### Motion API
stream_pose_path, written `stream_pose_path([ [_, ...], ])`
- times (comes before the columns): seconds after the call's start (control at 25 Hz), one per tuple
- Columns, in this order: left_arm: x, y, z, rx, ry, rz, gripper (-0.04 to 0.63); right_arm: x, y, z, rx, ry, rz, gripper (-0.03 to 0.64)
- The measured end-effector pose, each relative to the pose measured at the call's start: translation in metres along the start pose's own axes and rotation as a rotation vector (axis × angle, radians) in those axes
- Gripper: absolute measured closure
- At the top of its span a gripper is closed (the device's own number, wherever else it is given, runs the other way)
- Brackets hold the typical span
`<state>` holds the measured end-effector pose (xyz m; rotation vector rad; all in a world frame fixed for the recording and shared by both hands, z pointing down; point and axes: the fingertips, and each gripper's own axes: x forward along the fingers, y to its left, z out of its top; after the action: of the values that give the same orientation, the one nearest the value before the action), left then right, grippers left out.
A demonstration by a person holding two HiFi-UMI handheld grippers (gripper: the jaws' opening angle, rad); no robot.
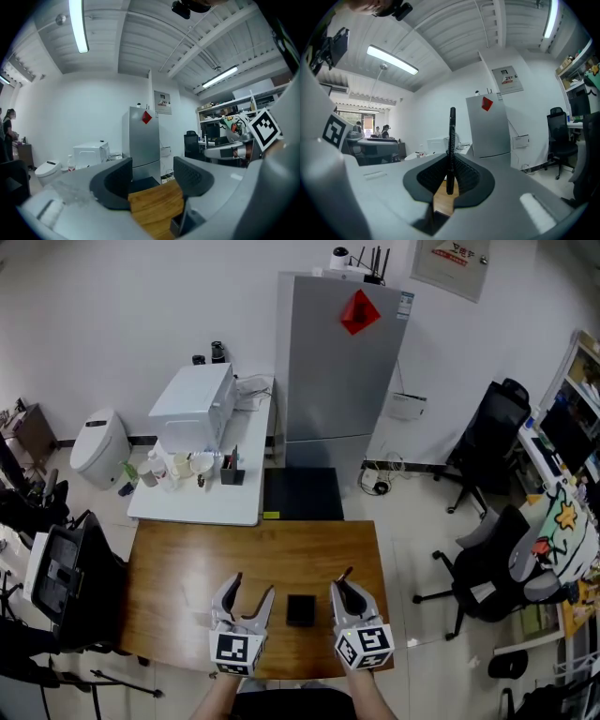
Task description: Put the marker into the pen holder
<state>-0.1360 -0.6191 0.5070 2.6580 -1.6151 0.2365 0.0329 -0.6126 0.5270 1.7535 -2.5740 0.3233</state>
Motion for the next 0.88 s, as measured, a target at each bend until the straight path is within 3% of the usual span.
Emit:
stream_pose_path([
  [0.36,-0.004,0.017,-0.007,-0.011,-0.013,-0.021,0.321,0.025,-0.019,-0.030,0.002,0.032,-0.012,0.574],
  [0.88,-0.014,0.032,-0.014,0.006,0.007,0.002,0.321,0.052,0.011,-0.115,0.002,0.185,0.098,0.574],
])
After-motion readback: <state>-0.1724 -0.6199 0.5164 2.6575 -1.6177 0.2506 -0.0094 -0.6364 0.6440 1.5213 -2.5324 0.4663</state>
